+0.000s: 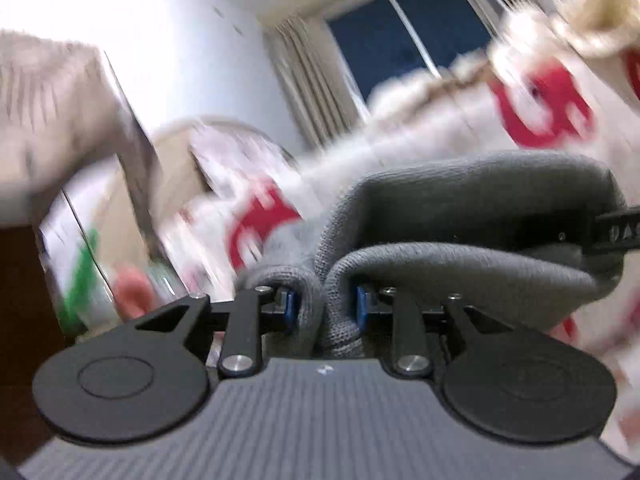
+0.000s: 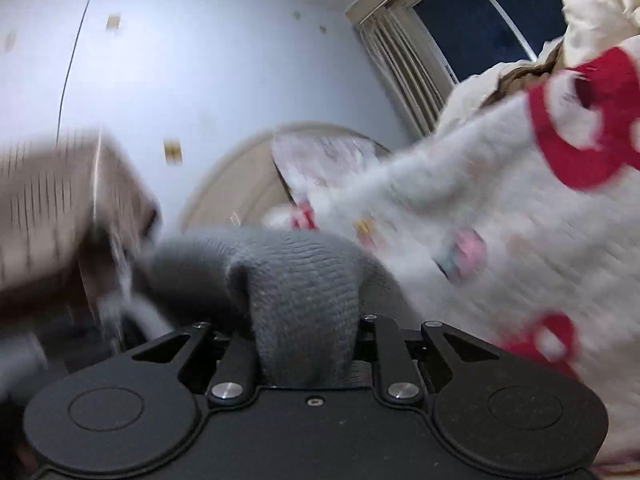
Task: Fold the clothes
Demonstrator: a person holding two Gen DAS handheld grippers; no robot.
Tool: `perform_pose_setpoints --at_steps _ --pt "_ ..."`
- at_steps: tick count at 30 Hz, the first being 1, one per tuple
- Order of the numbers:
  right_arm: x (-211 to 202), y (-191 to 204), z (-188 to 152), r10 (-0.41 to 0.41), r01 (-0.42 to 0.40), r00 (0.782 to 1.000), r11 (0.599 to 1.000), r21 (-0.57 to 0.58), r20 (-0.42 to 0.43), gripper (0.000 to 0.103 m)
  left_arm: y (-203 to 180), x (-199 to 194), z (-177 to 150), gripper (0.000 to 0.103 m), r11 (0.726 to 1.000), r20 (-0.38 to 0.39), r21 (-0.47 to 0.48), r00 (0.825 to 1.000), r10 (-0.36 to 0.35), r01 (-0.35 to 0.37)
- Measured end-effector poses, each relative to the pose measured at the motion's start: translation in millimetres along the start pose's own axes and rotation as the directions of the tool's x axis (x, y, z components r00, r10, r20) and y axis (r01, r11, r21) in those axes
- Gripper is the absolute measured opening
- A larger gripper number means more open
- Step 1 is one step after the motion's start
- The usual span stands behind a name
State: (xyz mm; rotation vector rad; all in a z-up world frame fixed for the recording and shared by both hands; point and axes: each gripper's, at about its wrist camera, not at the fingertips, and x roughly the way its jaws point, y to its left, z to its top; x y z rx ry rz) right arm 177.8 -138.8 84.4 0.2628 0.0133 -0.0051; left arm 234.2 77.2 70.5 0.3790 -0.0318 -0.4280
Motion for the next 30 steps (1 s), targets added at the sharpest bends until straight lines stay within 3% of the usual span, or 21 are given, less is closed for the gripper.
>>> perform_pose_setpoints --at_steps 2,4,5,8,10,11,13,15,17,19,22,24,27,28,29,30 --pt "-5.6 -11.0 -55.6 -0.071 0.073 0.986 0.997 0.006 -0.15 0.022 -26.3 -1.2 -57.7 0.029 0.998 -0.156 0.007 0.986 -0.065 0.067" --pt "-6.0 -24.7 -109.9 -0.122 0.132 0.94 0.991 0.011 -0.318 0.022 -44.8 -3.5 -109.4 0.029 0.991 -0.308 -0.022 0.942 -0.13 0.13" --pt "-10.1 -29.6 -123.2 -0.128 0.144 0.928 0.989 0.018 -0.349 0.022 -49.1 -9.2 -127.9 0.03 0.989 -0.35 -0.049 0.925 -0.148 0.14" --pt "-17.6 -34.1 -130.8 -0.12 0.136 0.922 0.991 0.018 -0.368 0.025 -43.1 -36.8 -148.1 0.036 0.982 -0.346 -0.172 0.929 -0.13 0.073" --pt "-18.9 -33.1 -126.5 -0.109 0.12 0.924 0.993 0.006 -0.367 0.028 -31.2 -50.2 -149.2 0.04 0.95 -0.34 -0.314 0.933 -0.121 0.009" --pt "-19.5 -32.6 -124.4 -0.104 0.112 0.924 0.994 0.001 -0.367 0.031 -24.7 -57.2 -149.9 0.04 0.92 -0.337 -0.391 0.933 -0.122 -0.021" --pt "-20.8 -31.7 -120.1 -0.093 0.096 0.926 0.995 -0.01 -0.367 0.032 -13.2 -69.7 -151.8 0.041 0.833 -0.322 -0.552 0.934 -0.158 -0.049" --pt "-19.0 -35.7 -122.5 -0.098 0.113 0.917 0.993 0.018 -0.388 0.033 -4.6 -78.1 -158.1 0.044 0.713 -0.284 -0.701 0.931 -0.228 -0.039" --pt "-19.0 -38.6 -123.9 -0.102 0.133 0.906 0.99 0.048 -0.411 0.033 4.0 -86.5 -164.5 0.047 0.566 -0.233 -0.824 0.928 -0.289 -0.031" --pt "-18.9 -42.5 -125.4 -0.103 0.147 0.902 0.986 0.075 -0.42 0.036 6.7 -89.8 -176.3 0.048 0.4 -0.161 -0.917 0.921 -0.355 -0.006" --pt "-18.7 -48.3 -127.7 -0.103 0.168 0.896 0.979 0.114 -0.432 0.052 6.0 -74.4 -190.4 0.054 0.171 -0.061 -0.985 0.91 -0.41 0.011" --pt "-18.5 -52.1 -129.2 -0.103 0.182 0.892 0.973 0.14 -0.441 0.052 2.6 -65.2 -199.1 0.06 0.038 -0.015 -0.999 0.91 -0.414 0.0" --pt "-18.3 -57.9 -131.5 -0.102 0.203 0.885 0.963 0.179 -0.454 0.052 -2.7 -50.9 -208.0 0.064 -0.116 0.001 -0.992 0.924 -0.382 -0.047" --pt "-18.2 -59.8 -132.3 -0.102 0.21 0.883 0.959 0.192 -0.458 0.044 -4.7 -46.4 -208.8 0.064 -0.137 -0.011 -0.988 0.927 -0.376 -0.067" --pt "-21.0 -65.3 -133.3 -0.076 0.213 0.889 0.942 0.26 -0.453 0.024 -7.5 -43.3 -208.0 0.064 -0.144 -0.022 -0.986 0.929 -0.369 -0.081" --pt "-24.7 -71.9 -134.4 -0.042 0.213 0.896 0.914 0.345 -0.441 0.025 -10.4 -40.1 -207.1 0.064 -0.151 -0.034 -0.984 0.931 -0.363 -0.095"
